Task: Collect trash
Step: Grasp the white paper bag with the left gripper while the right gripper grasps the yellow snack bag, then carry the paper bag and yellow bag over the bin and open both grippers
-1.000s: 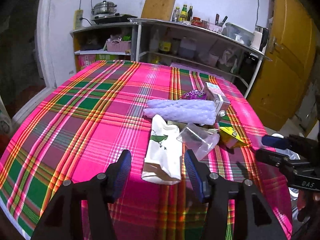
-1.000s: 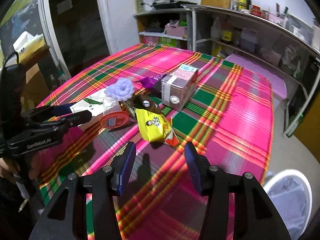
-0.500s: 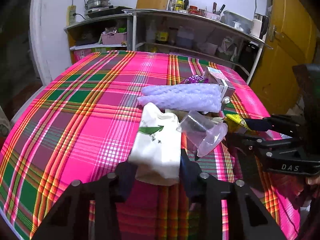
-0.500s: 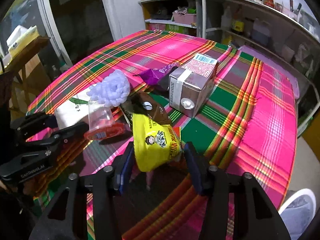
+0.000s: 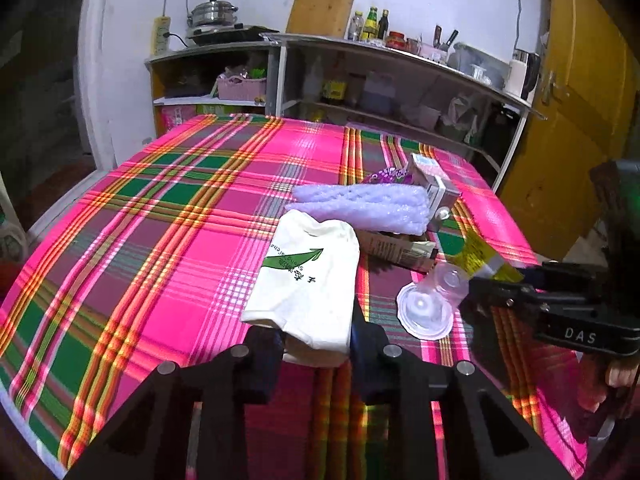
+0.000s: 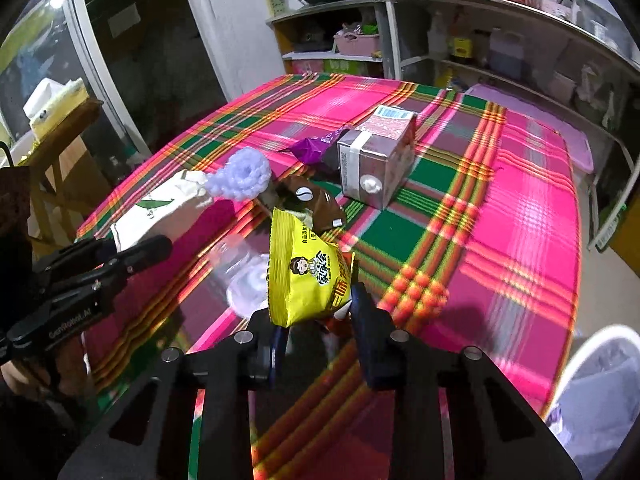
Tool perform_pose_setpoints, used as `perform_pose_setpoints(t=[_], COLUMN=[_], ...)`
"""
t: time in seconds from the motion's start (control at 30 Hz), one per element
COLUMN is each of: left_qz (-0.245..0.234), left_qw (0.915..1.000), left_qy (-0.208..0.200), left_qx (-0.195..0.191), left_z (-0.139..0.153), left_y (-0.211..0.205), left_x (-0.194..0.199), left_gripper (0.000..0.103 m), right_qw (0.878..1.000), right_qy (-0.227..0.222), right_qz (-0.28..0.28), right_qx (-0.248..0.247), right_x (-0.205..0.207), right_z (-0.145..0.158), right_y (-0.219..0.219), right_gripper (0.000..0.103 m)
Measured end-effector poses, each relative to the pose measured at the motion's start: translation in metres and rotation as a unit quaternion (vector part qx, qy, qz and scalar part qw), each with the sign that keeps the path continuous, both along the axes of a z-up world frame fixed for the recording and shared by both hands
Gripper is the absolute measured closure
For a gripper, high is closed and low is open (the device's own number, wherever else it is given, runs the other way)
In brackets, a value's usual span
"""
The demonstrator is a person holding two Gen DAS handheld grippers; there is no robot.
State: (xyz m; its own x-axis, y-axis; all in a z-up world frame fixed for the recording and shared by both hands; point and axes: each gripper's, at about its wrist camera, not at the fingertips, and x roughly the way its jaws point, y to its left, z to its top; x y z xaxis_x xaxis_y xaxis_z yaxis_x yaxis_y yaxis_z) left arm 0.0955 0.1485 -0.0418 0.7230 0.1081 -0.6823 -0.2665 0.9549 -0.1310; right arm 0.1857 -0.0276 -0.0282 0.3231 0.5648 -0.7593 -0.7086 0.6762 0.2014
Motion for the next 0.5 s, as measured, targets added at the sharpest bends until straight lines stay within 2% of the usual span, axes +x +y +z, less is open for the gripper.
perform_pose_setpoints(t=[0.2, 0.5], left_qz=[-0.001, -0.039], left_qw=[0.9998, 0.998], left_qy=[-0.021, -0.049], left_qx=[-0.001, 0.005], left_z=[0.017, 0.043], left_y=[-0.012, -0.054], left_x=[-0.018, -0.037], left_gripper=[0.074, 0.074], right_qw=[1.0, 0.997], right_qy=[-0.018, -0.05], right_qz=[-0.015, -0.046], right_qx=[0.01, 0.024], right_x=[-0.026, -0.062], right_z=[0.016, 0.041], right_y=[-0.023, -0.064], right_gripper=[0.072, 0.072])
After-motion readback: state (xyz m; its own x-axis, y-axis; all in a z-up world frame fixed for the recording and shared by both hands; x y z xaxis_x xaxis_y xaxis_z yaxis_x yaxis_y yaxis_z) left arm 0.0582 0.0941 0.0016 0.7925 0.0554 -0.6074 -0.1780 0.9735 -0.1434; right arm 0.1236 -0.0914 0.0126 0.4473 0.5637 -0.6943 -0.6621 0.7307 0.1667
